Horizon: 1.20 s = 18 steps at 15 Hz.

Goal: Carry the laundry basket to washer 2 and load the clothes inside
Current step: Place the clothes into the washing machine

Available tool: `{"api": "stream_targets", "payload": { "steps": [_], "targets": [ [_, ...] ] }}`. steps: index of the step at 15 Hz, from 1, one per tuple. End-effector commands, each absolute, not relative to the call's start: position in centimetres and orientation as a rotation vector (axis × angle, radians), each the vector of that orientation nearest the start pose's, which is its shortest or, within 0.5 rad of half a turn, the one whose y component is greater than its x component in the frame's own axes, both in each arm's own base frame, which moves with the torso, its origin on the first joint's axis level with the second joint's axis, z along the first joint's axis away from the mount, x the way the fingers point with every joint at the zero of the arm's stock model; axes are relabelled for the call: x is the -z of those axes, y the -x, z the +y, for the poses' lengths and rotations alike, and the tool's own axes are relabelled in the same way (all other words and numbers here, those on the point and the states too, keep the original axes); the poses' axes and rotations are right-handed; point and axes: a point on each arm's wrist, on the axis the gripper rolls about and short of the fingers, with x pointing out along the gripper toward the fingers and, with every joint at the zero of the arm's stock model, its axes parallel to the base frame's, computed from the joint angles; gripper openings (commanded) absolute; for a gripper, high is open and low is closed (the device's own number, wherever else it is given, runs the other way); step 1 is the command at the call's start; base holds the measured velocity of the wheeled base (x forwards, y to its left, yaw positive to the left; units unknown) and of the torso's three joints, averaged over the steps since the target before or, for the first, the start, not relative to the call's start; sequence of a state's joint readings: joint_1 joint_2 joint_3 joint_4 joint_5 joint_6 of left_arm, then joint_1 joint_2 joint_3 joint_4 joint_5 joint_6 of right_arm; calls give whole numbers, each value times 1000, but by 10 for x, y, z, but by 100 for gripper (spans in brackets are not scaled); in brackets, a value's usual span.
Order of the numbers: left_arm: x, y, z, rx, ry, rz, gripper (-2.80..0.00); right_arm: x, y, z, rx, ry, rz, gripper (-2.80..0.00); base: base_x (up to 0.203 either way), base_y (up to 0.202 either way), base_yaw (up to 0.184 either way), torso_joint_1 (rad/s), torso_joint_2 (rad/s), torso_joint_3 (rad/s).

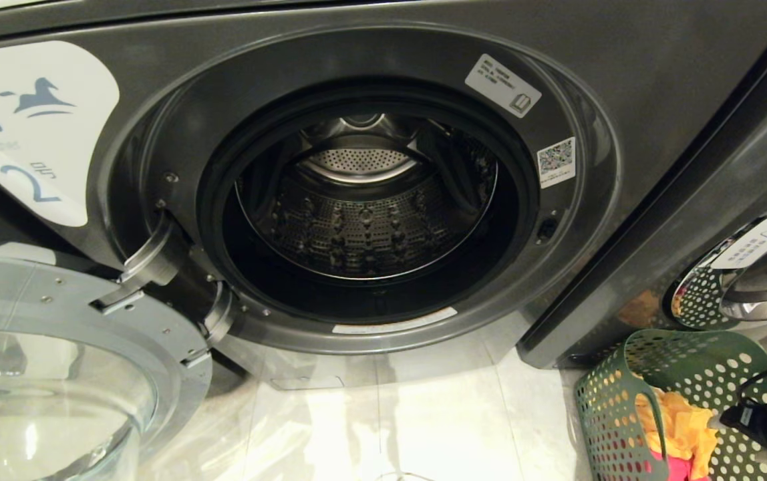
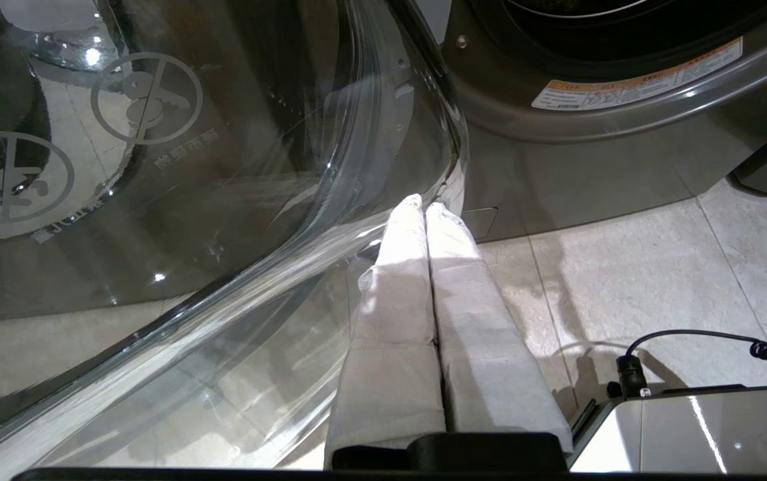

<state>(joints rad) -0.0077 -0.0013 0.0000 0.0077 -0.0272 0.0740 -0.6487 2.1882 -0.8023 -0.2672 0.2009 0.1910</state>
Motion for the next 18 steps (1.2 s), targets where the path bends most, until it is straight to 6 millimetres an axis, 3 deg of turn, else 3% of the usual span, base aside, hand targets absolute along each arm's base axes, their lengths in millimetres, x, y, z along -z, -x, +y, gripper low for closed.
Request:
{"api": "stream_targets", "payload": {
  "steps": [1,4,6,10,13,18],
  "targets": [
    [-75,23,0,36,-74,6,-280,41,-274,-204,496,-674,1044,0,0,0,0,0,0,0],
    [-75,23,0,36,-74,6,-280,66,-295,-219,416,-711,1019,0,0,0,0,0,0,0],
    [-75,23,0,36,-74,6,-280,80,-298,-213,330,-770,1035,0,0,0,0,0,0,0],
    [-75,23,0,36,-75,6,-280,94,-309,-200,322,-854,1055,0,0,0,0,0,0,0],
    [-75,23,0,36,-75,6,-280,104,-321,-196,343,-866,997,0,0,0,0,0,0,0],
    [-75,23,0,36,-74,6,-280,130,-318,-196,508,-891,1018,0,0,0,0,0,0,0]
  ]
}}
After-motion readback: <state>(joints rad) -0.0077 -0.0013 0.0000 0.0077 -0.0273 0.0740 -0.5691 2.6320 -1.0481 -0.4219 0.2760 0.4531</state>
